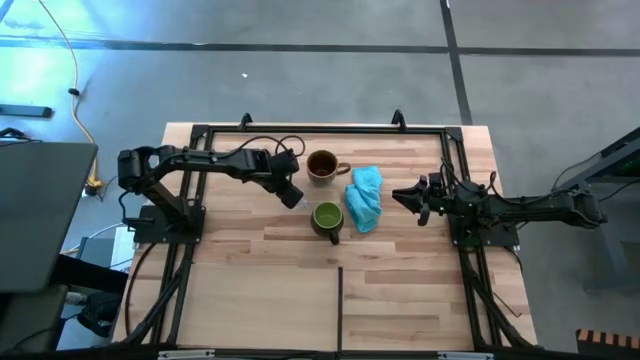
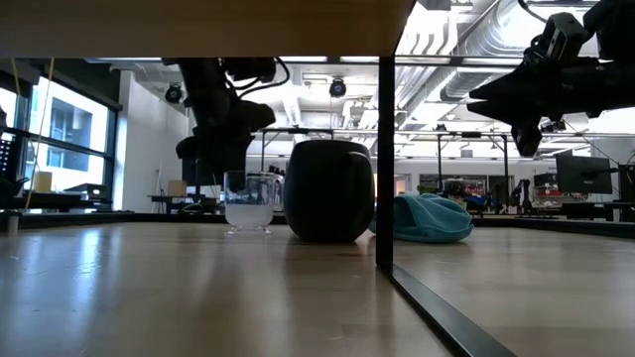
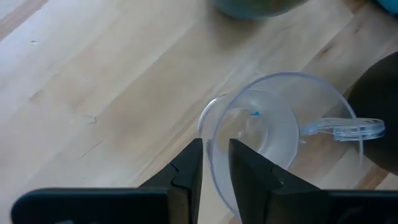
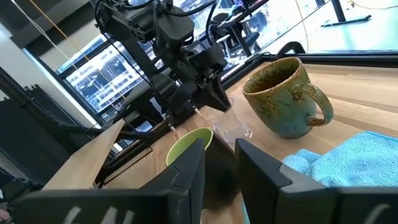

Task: Stack small to large cups/mugs on shelf
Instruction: Put the transparent mug on the shelf

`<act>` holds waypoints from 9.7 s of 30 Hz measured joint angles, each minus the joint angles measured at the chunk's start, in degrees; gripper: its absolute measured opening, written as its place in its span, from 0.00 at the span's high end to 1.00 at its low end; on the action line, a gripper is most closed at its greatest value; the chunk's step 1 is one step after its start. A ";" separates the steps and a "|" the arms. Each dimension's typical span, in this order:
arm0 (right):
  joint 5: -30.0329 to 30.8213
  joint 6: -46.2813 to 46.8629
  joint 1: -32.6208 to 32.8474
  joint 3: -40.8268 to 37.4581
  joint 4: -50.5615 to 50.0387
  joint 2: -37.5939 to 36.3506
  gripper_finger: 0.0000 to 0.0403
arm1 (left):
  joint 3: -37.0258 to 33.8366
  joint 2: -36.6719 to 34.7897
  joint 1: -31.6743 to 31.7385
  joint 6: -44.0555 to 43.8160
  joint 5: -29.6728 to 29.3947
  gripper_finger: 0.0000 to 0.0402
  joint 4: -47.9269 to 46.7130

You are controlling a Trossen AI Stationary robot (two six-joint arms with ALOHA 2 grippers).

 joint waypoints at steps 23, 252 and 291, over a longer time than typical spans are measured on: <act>-0.02 -0.11 0.00 0.00 -2.87 0.01 0.80 | 3.21 -1.60 -0.11 5.47 2.21 1.00 -8.67; 1.77 5.60 -0.02 -0.02 -1.68 -0.01 0.80 | 25.55 -9.92 -76.76 -31.54 -7.31 0.82 -46.68; 1.38 5.77 0.00 -0.02 -1.68 -0.01 0.80 | 25.66 -10.03 -76.65 -33.81 -7.57 0.75 -44.93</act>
